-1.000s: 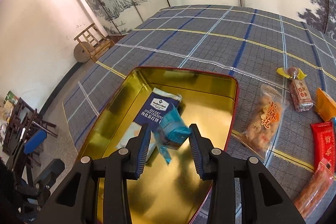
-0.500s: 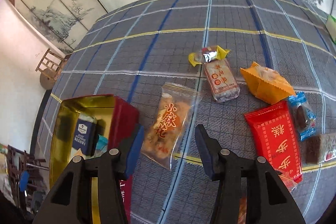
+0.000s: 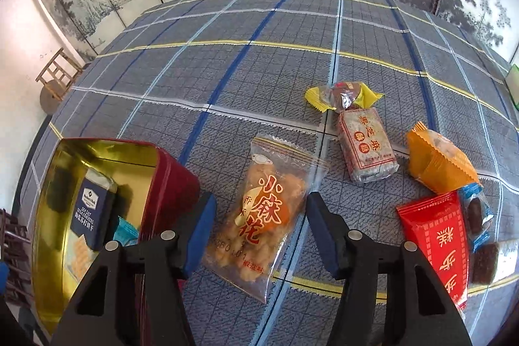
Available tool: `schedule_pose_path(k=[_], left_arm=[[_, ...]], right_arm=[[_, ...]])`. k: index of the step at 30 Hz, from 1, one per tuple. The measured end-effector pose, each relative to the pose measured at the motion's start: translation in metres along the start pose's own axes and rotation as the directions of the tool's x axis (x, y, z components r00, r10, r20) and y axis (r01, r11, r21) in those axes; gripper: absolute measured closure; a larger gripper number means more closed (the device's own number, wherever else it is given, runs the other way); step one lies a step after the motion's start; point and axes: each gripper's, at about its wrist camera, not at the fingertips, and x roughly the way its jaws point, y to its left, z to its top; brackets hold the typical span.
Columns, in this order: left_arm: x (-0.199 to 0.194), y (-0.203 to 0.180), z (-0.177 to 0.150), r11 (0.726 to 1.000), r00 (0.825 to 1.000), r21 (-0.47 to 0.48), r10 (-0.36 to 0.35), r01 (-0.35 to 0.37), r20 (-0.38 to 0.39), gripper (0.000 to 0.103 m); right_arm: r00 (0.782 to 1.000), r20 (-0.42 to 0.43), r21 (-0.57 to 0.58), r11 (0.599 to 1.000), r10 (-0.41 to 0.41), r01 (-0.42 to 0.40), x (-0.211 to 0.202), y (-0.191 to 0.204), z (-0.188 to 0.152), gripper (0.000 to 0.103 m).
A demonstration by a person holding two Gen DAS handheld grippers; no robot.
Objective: Organize snacks
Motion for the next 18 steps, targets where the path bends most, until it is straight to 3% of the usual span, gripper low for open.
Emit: schedule_pose_path(k=[1,2,3,6,8,10,12,15,18], left_arm=[[-0.001,0.0,0.0,1.0,1.0,0.0,-0.001,0.001,0.0,0.016],[-0.003,-0.002,0.001,1.0,1.0,0.003,0.0,0.0,0.001,0.016],[-0.004,-0.003,0.003,1.0,1.0,0.009,0.002,-0.002,0.002,0.016],[-0.011,-0.011,0.006,0.999,1.0,0.033,0.001,-0.002,0.014,0.016],[-0.016,-0.019,0.008,0.998,1.0,0.062,-0.002,0.0,0.03,0.016],[-0.02,-0.031,0.011,0.995,0.999,0.097,-0.017,0.013,0.037,0.016],[-0.023,-0.047,0.015,0.989,0.998,0.138,-0.057,0.052,0.032,0.016],[-0.025,-0.079,0.023,0.969,0.989,0.198,-0.151,0.149,-0.008,0.016],[-0.02,-0.117,0.033,0.928,0.954,0.223,-0.283,0.299,-0.102,0.012]], right_arm=[[1.0,0.001,-0.008,1.0,0.007,-0.007,-0.001,-0.001,-0.002,0.049],[1.0,-0.005,-0.017,1.0,0.005,-0.005,-0.003,-0.002,-0.003,0.062],[1.0,-0.005,-0.046,0.999,-0.012,0.012,-0.005,-0.001,-0.007,0.063],[0.997,0.041,-0.053,0.997,0.062,-0.06,-0.029,-0.008,-0.024,0.063],[0.988,0.108,-0.01,0.994,0.114,-0.113,-0.06,-0.026,-0.041,0.063],[0.978,0.178,0.052,0.991,0.109,-0.12,-0.092,-0.056,-0.06,0.063],[0.972,0.226,0.123,0.988,0.065,-0.095,-0.118,-0.095,-0.08,0.063],[0.968,0.242,0.226,0.974,-0.064,0.008,-0.146,-0.16,-0.113,0.063],[0.957,0.225,0.313,0.944,-0.183,0.107,-0.161,-0.214,-0.142,0.063]])
